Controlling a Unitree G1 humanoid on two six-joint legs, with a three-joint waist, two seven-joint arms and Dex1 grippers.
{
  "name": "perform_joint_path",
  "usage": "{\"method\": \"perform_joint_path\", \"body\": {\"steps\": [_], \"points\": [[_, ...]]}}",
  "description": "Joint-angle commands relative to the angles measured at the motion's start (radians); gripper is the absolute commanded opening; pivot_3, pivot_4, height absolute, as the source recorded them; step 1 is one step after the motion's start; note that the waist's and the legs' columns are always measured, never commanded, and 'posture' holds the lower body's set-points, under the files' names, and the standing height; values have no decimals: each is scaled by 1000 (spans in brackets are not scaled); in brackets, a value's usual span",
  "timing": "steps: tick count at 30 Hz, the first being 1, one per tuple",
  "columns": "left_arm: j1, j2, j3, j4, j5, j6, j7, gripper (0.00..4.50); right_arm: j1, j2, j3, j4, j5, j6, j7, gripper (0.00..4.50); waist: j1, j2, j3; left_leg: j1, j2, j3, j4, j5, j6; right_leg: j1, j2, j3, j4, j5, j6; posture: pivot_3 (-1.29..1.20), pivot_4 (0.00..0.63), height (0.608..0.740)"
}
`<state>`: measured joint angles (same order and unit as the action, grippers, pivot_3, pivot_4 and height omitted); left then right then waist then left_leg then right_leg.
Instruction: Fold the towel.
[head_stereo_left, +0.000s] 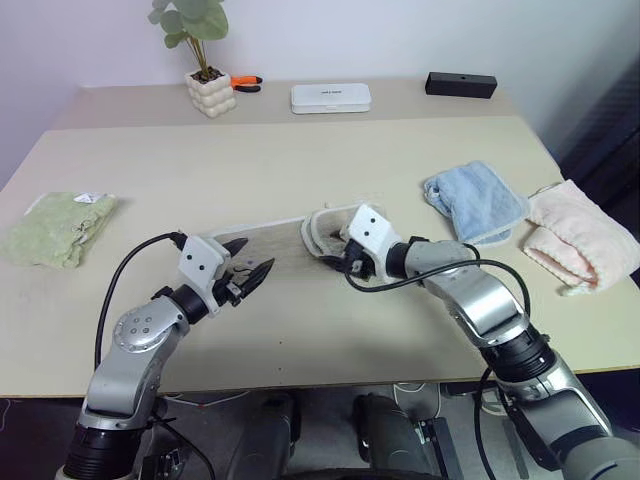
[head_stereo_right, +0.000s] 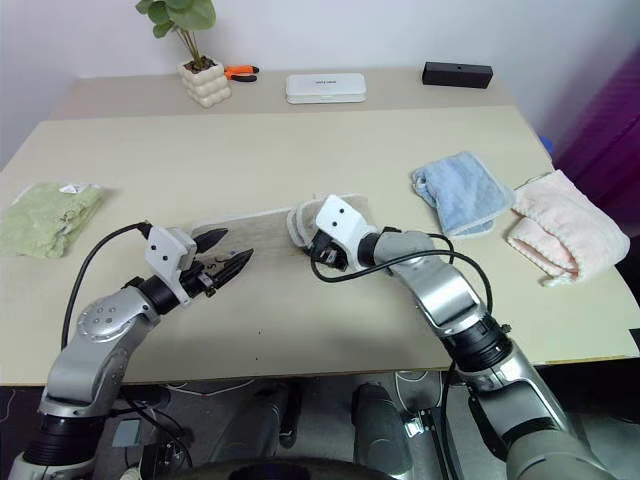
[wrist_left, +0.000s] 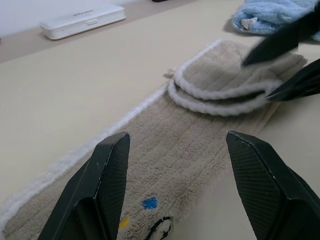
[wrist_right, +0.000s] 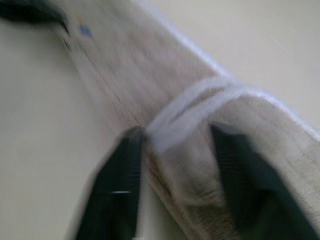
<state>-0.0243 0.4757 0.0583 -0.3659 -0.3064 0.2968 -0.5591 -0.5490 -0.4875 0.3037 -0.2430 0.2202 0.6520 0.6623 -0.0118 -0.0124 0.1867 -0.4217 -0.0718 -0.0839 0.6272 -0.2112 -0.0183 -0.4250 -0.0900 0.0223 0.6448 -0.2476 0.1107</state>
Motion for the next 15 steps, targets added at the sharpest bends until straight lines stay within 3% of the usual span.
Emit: {"method": "perform_joint_path", "body": {"steps": [1,2,4,8,9,15], "points": [[-7,9,35,-24,-10,-8,3,3095,0,1,-143,-55,104,18,31,3333,0,0,0,0,0,0,0,0,0,0,0,0,0,0,0,0,150,729],[-9,6,39,-22,-14,-6,5,3095,-12,20,-182,-33,129,40,14,3180,0,0,0,0,0,0,0,0,0,0,0,0,0,0,0,0,150,729],[-12,-3,45,-19,-22,1,11,3095,-43,51,-222,35,129,60,-34,2335,-3,0,0,0,0,0,0,0,0,0,0,0,0,0,0,0,150,729],[-16,-21,49,-24,-42,17,25,3095,-70,61,-168,159,36,-14,-57,229,-2,0,0,0,0,0,0,0,0,0,0,0,0,0,0,0,150,729],[-14,-25,51,-28,-48,25,30,3095,-71,72,-145,202,10,-47,-59,53,-2,0,0,0,0,0,0,0,0,0,0,0,0,0,0,0,150,729],[33,-39,63,-66,-57,57,63,3095,-26,112,-15,368,-82,-175,16,53,-4,0,0,1,0,0,-1,0,0,0,0,0,0,0,0,0,150,729]]}}
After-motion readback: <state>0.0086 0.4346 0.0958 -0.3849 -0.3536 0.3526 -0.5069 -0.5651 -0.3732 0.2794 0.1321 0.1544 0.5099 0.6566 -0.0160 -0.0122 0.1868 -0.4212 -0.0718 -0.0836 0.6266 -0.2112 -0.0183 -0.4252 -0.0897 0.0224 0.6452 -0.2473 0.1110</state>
